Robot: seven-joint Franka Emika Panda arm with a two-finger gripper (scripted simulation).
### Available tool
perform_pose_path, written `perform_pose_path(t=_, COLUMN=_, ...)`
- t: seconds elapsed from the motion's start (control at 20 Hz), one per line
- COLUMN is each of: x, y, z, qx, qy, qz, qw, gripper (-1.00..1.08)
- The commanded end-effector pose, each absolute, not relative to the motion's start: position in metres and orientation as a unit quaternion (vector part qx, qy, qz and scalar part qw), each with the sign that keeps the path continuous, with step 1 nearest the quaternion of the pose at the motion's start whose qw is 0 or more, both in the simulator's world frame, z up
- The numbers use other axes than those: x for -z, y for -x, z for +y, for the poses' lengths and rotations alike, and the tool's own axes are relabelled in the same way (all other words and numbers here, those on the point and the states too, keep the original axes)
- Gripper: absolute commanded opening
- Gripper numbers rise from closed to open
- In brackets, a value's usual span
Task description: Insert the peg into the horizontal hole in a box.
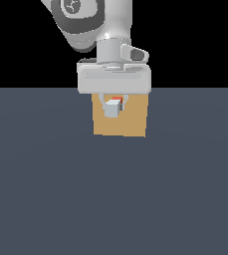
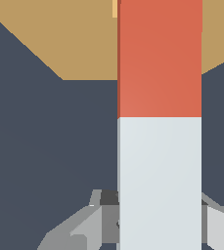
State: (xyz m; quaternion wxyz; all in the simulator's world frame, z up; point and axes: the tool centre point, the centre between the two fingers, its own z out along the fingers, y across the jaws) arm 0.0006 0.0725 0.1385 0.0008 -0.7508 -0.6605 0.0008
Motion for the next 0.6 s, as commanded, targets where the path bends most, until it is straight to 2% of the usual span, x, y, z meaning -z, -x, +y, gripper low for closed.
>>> perform_pose_path(t=0.0, x=-0.140, y=-0.004, z=0.096, qx=0.001, qy=0.750, qz=-0.661, qw=0.000, gripper=-1.00)
perform_pose_path(t=0.3, x=-0.140, y=-0.009, z=0.135, qx=0.001, qy=0.750, qz=-0.661, qw=0.000, gripper=-1.00)
perform_pose_path(t=0.55, x=-0.140, y=-0.011, z=0.145, qx=0.001, qy=0.750, qz=-0.661, qw=0.000, gripper=-1.00)
